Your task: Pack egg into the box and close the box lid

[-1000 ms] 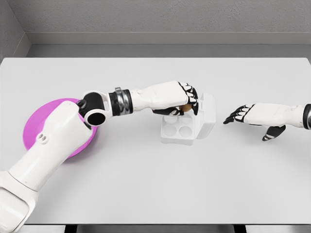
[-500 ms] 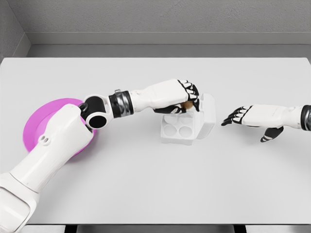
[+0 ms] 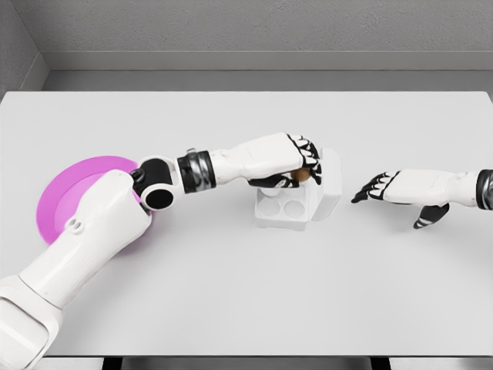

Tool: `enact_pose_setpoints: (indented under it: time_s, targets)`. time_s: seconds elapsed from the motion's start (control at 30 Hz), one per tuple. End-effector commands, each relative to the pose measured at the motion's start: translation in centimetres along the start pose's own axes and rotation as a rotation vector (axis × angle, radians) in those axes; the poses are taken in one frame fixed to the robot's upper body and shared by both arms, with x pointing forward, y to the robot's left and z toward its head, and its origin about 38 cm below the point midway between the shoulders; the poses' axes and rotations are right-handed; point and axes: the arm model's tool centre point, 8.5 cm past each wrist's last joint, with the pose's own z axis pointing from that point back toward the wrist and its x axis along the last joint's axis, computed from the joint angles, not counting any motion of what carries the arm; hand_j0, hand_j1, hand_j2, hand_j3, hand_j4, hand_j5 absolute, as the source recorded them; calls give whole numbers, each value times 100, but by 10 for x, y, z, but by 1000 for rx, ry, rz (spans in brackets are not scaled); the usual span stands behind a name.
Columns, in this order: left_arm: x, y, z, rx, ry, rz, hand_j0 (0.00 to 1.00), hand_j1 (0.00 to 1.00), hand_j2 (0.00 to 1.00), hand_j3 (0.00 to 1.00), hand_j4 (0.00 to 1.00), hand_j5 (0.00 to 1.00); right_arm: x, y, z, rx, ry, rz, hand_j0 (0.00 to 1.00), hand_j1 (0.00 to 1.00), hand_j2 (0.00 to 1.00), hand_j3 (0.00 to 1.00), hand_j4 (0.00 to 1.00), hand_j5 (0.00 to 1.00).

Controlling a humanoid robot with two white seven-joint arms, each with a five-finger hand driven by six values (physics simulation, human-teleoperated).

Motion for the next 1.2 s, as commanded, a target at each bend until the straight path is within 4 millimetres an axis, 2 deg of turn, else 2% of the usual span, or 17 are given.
enact_pose_setpoints:
  time_s: [0.0,0.57,0.7,1.0,1.07,1.17]
  targets:
    - [0,1,0,8,-1,10,51,51,51,51,51,51,0,0,1,-2,0,-4,100,100,100,100,100,100]
    - [-4,-5,0,-9,9,19,51,51,51,51,51,51,1,0,0,-1,-5,-2,100,100,100,100,100,100]
    - [-3,-5,0,-8,8,19,61,61,61,61,61,61,3,-1,-1,-2,-8,2,100,100,100,100,100,100]
    - [-4,-6,2,-10,12,18,61,61,61,61,61,61,3,-1,-1,-2,-8,2,100,100,100,100,100,100]
    - [-6,-5,5,-12,18,16,65,65,65,65,65,65,3,-1,-1,-3,-9,1,100,100,100,100,100,100]
    - [-7,-6,6,-14,20,17,65,65,65,65,65,65,3,-1,-1,-3,-9,1,100,100,100,100,100,100]
